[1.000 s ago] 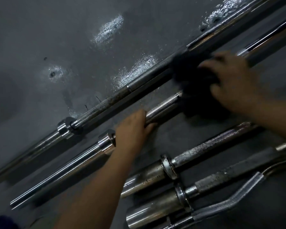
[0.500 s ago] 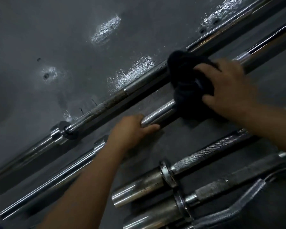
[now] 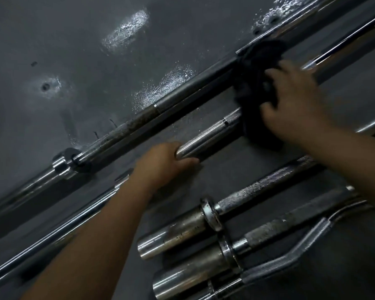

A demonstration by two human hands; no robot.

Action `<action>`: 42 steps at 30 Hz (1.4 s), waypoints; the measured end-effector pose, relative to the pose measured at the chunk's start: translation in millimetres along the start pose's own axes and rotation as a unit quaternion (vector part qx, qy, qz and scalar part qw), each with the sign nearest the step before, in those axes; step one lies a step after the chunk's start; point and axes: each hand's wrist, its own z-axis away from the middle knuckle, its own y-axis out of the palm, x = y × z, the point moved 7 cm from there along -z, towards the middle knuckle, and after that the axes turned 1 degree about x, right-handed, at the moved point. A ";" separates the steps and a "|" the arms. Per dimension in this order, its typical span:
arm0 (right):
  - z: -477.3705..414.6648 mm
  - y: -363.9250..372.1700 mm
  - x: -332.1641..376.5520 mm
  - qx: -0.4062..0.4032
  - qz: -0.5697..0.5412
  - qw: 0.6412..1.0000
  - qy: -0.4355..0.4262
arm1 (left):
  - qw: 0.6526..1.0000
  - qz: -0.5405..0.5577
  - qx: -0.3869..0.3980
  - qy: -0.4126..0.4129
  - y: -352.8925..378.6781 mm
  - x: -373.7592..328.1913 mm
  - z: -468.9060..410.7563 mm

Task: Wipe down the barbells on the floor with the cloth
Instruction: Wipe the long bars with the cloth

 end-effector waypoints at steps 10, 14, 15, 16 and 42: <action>10.1 14.7 82.6 0.082 0.133 0.926 -0.344 | 0.990 0.109 0.086 0.019 4.3 -3.8 -4.4; -24.8 -30.7 -27.3 -0.015 0.131 0.988 -0.084 | 0.981 -0.130 -0.142 0.039 2.9 -0.8 18.1; -16.5 -29.3 -36.0 -0.038 0.118 0.992 0.001 | 0.970 -0.165 -0.173 0.040 6.5 -4.4 25.9; -4.8 -22.1 -26.1 -0.058 0.100 0.992 0.046 | 0.970 -0.168 -0.174 0.033 9.2 -5.3 26.8; -5.8 -14.8 20.5 0.022 0.068 0.985 -0.157 | 0.980 -0.137 -0.141 0.019 5.8 3.3 42.2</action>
